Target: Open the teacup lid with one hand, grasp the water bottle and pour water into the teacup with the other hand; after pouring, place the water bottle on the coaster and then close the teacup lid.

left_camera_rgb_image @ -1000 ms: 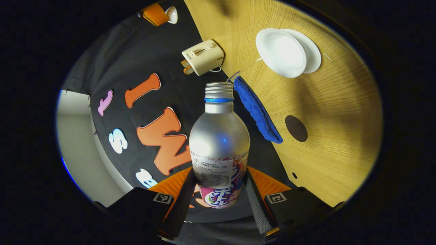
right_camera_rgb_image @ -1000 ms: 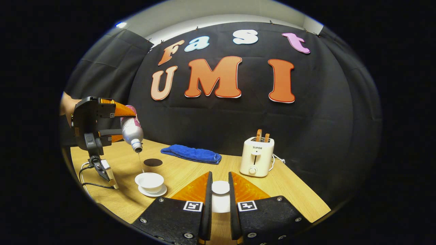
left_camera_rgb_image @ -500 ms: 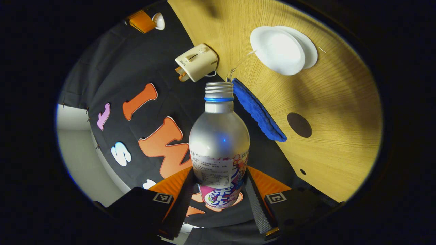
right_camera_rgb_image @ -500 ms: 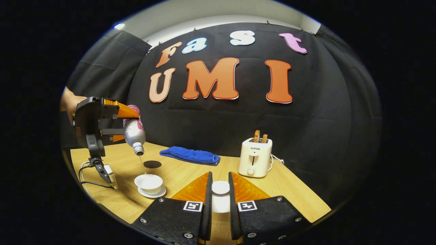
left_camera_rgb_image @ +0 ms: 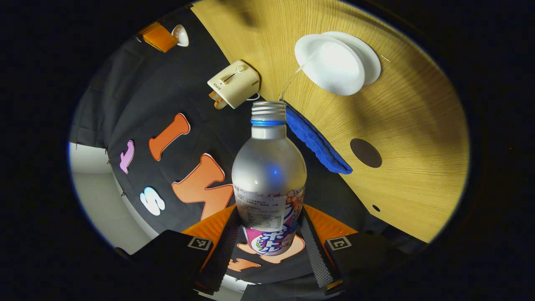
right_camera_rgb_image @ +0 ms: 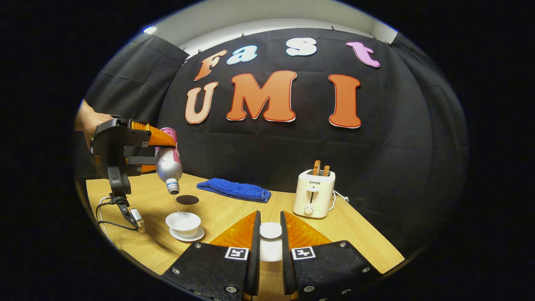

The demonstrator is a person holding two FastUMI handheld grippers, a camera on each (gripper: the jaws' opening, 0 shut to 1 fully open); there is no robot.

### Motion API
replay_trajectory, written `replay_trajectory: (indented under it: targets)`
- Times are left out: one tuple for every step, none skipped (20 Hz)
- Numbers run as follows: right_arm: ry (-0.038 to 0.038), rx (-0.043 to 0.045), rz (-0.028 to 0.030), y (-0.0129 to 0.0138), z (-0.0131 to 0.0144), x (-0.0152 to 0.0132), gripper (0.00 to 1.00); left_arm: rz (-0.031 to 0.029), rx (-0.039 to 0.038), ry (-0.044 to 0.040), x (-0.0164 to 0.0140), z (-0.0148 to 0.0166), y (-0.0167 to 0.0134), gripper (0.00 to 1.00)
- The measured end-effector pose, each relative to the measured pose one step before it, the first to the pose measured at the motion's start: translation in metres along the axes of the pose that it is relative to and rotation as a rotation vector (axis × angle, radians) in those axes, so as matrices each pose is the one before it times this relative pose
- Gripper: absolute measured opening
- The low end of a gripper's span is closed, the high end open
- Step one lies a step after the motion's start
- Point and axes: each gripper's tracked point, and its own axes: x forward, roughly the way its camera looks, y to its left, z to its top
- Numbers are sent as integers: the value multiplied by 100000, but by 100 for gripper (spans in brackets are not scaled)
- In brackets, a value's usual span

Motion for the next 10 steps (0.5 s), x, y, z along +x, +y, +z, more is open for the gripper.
replay_trajectory:
  targets:
    - [202, -31, 167, 155, -67, -59, 23, 215, 505, -372, 167, 287, -30, 82]
    - [258, -22, -602, 6, 15, 97, 23, -417, 592, -431, -62, 199, -160, 84]
    - [707, -400, -783, -129, -220, 162, 23, -173, 855, -579, -20, 307, -150, 87]
    - [412, -479, -162, 204, -57, 69, 23, -426, 645, -483, -92, 161, -237, 84]
    - [259, -167, 209, 161, 22, 108, 23, -405, 152, -359, 80, 161, -253, 84]
    - [240, -98, 707, 246, 69, -32, 23, -178, -220, -247, -4, -33, -37, 84]
    - [-171, -182, 378, 48, 70, -46, 23, -21, -1366, -232, 48, -4, -150, 84]
    - [-40, -367, 448, 175, 77, -91, 23, 88, -1503, -129, -12, -56, -161, 81]
    - [-140, -537, 444, 239, 28, 41, 23, 686, -1652, -38, 47, 73, -26, 81]
    - [223, -550, 213, 229, 48, 84, 23, 1321, -1818, -488, -94, -26, 165, 81]
